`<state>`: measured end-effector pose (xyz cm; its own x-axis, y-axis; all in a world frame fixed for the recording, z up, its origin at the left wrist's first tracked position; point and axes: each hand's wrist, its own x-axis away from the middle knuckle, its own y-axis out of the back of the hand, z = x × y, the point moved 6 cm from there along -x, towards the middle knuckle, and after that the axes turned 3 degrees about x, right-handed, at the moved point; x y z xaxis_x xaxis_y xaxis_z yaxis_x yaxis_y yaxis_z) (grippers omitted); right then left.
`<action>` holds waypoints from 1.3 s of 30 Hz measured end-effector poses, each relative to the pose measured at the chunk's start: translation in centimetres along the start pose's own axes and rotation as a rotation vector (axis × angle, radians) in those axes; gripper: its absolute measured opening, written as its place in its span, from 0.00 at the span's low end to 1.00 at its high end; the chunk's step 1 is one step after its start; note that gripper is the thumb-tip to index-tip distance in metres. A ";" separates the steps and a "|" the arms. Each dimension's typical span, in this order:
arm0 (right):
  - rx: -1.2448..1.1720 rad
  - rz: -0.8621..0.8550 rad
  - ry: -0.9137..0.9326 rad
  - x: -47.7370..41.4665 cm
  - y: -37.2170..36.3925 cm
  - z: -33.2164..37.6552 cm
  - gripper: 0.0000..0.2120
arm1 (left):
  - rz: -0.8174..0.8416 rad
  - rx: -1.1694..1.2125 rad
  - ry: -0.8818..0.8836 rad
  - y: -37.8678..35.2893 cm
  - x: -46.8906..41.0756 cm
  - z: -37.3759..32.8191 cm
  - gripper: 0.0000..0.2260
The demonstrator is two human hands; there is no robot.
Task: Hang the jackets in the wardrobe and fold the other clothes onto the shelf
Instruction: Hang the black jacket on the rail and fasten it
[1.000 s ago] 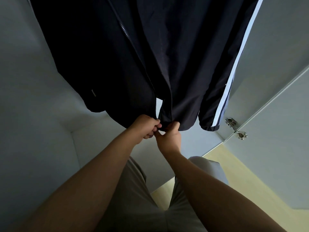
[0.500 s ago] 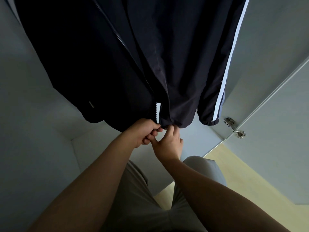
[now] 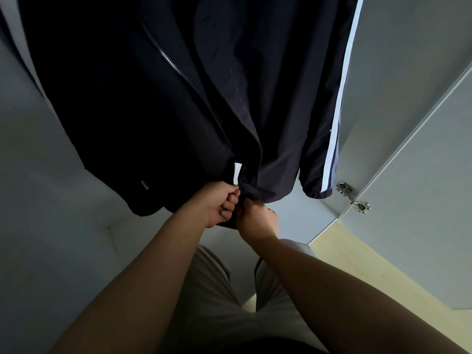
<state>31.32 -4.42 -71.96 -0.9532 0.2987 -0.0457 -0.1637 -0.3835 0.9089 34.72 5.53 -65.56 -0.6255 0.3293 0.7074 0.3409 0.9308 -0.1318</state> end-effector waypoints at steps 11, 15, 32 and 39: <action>0.153 -0.108 0.092 -2.0 4.5 3.9 0.31 | -0.133 -0.159 -0.292 -0.1 3.4 -7.6 0.14; 0.150 -0.245 0.075 -2.9 8.0 4.0 0.31 | -0.116 -0.277 -0.248 -0.2 3.7 -7.6 0.14; 0.199 -0.196 0.137 -4.7 8.9 4.9 0.23 | -0.045 0.059 -0.385 -0.4 8.2 -13.6 0.13; 0.075 -0.576 0.235 -4.4 16.1 8.2 0.27 | -0.064 -0.126 -0.401 -0.6 9.0 -13.5 0.14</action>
<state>34.93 -4.69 -53.70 -0.7494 0.2352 -0.6189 -0.6574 -0.1532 0.7378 38.36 5.75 -49.73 -0.8634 0.3301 0.3816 0.3599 0.9330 0.0073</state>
